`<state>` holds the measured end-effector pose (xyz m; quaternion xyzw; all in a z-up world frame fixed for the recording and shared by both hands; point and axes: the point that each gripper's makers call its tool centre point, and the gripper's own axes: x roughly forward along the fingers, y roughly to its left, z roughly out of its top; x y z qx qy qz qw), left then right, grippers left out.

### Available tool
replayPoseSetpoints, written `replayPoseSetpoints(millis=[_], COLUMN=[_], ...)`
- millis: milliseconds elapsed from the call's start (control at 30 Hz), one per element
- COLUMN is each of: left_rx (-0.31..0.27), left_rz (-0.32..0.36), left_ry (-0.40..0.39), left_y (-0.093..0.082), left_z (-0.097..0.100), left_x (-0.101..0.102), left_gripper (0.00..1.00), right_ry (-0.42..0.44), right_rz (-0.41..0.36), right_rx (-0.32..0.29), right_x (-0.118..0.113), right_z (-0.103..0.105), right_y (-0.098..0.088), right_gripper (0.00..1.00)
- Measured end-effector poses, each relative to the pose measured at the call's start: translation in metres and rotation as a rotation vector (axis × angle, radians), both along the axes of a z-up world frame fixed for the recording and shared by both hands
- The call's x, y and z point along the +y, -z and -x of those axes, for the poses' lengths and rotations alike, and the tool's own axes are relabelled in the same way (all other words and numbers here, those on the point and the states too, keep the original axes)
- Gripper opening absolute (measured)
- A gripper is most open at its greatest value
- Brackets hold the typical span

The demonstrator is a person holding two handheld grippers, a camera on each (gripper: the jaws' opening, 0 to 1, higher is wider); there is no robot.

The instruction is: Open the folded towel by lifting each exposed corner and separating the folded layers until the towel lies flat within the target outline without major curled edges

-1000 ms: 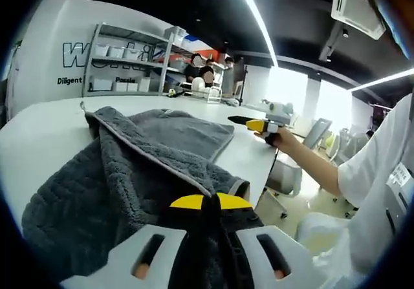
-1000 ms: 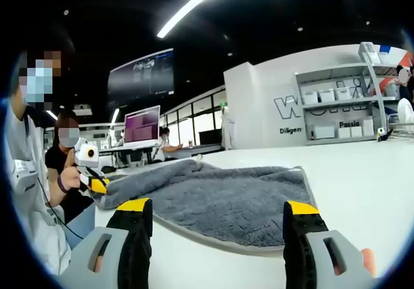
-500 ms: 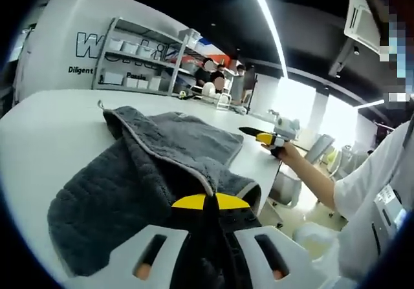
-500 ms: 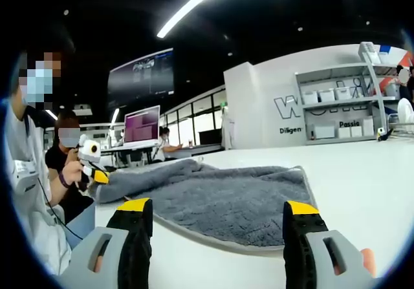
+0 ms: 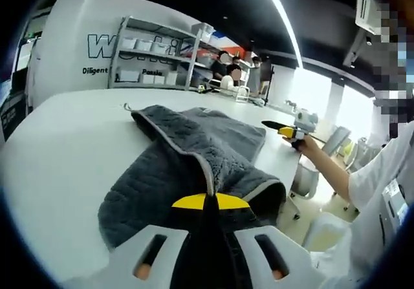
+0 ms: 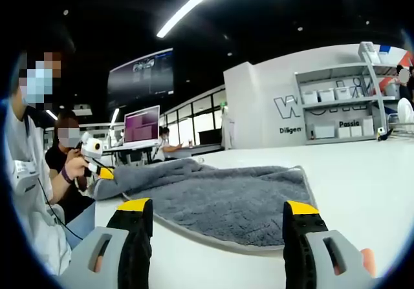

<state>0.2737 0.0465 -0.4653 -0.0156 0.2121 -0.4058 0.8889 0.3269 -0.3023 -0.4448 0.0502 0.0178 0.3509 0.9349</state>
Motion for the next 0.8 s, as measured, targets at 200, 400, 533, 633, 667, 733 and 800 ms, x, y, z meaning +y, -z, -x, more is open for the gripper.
replayPoseSetpoints(millis=[200, 400, 533, 633, 667, 733, 800], left_rx=[-0.015, -0.043, -0.049, -0.043, -0.042, -0.042, -0.037], left_rz=[-0.039, -0.115, -0.200, -0.254, -0.267, -0.300, -0.322], left_ry=[-0.031, -0.078, -0.096, -0.103, -0.107, -0.110, -0.114], left_y=[-0.003, -0.007, -0.003, 0.002, 0.003, 0.005, 0.006], left_z=[-0.005, -0.014, -0.022, -0.029, -0.030, -0.034, -0.037], left_x=[0.013, 0.032, 0.046, 0.056, 0.058, 0.063, 0.068], left_gripper=[0.03, 0.03, 0.03, 0.03, 0.03, 0.03, 0.03], right_ry=[0.000, 0.000, -0.001, -0.001, -0.001, 0.000, 0.001], right_rz=[0.000, 0.000, 0.000, 0.000, 0.000, 0.000, 0.001], right_rx=[-0.001, -0.003, -0.005, -0.006, -0.006, -0.005, -0.005], right_x=[0.001, 0.000, 0.000, 0.000, 0.000, 0.000, 0.000], right_z=[0.001, 0.000, 0.000, 0.000, 0.000, 0.000, 0.000], right_y=[0.000, 0.000, -0.001, -0.001, -0.001, -0.001, -0.001], right_gripper=[0.83, 0.83, 0.83, 0.83, 0.83, 0.83, 0.83])
